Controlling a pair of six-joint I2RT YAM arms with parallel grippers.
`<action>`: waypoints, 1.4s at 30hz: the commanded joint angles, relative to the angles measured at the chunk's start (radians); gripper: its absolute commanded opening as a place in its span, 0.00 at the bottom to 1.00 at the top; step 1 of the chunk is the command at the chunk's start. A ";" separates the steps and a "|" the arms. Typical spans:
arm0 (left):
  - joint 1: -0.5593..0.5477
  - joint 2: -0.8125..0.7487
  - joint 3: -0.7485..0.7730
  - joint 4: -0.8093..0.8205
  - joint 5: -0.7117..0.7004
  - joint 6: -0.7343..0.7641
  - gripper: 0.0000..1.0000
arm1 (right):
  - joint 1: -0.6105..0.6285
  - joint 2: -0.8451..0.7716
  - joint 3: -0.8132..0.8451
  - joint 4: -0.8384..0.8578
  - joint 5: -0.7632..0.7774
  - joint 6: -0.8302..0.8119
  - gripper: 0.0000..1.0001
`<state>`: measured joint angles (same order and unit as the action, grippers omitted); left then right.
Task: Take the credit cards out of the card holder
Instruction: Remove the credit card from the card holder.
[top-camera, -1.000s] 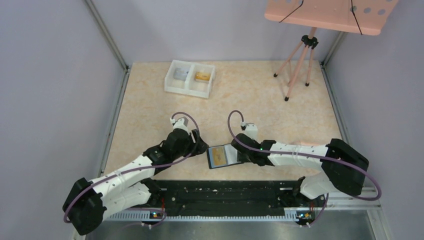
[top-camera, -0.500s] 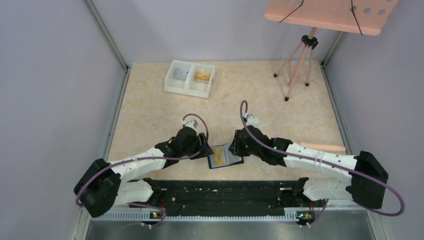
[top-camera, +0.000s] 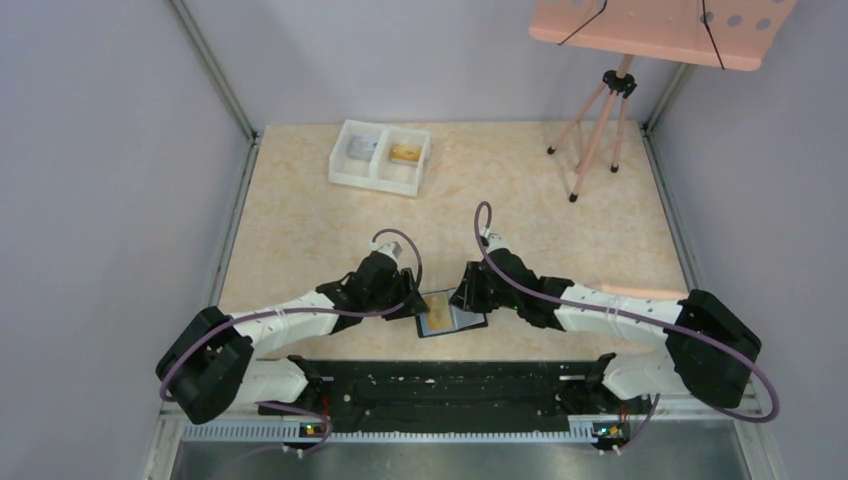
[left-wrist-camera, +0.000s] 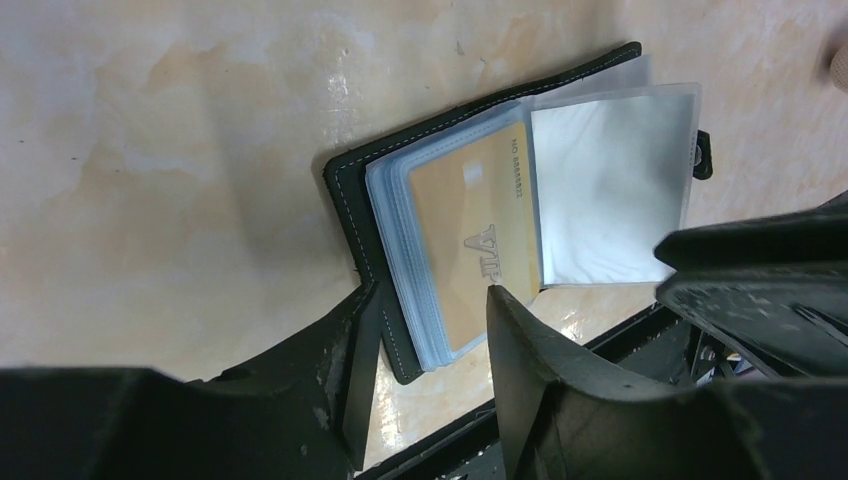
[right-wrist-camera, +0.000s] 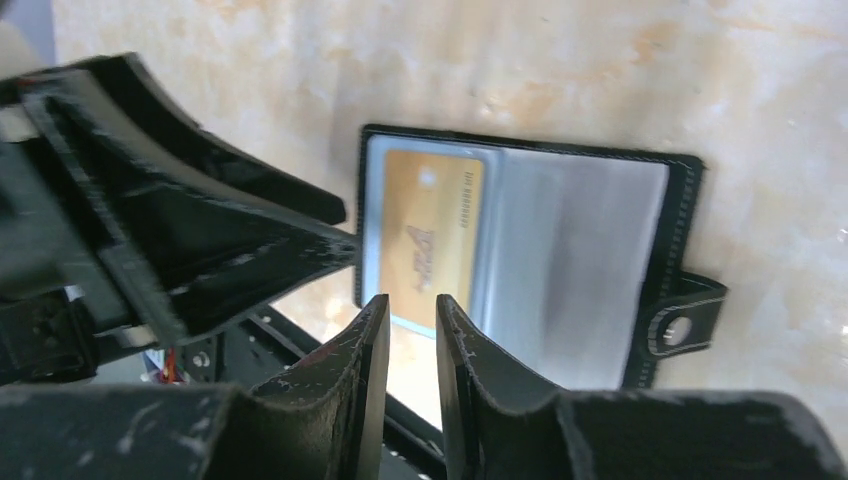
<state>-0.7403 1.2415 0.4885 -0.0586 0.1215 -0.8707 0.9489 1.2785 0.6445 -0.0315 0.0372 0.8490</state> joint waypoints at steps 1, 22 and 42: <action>0.002 0.001 0.015 0.051 0.019 0.005 0.48 | -0.052 0.008 -0.067 0.151 -0.106 -0.002 0.24; 0.004 0.078 -0.010 0.101 0.031 0.015 0.31 | -0.138 0.189 -0.166 0.381 -0.298 0.014 0.16; 0.005 0.131 -0.009 0.076 0.035 0.024 0.27 | -0.165 0.213 -0.221 0.500 -0.338 0.009 0.00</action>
<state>-0.7364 1.3445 0.4877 0.0418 0.1680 -0.8646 0.8017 1.5162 0.4580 0.3771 -0.2871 0.8677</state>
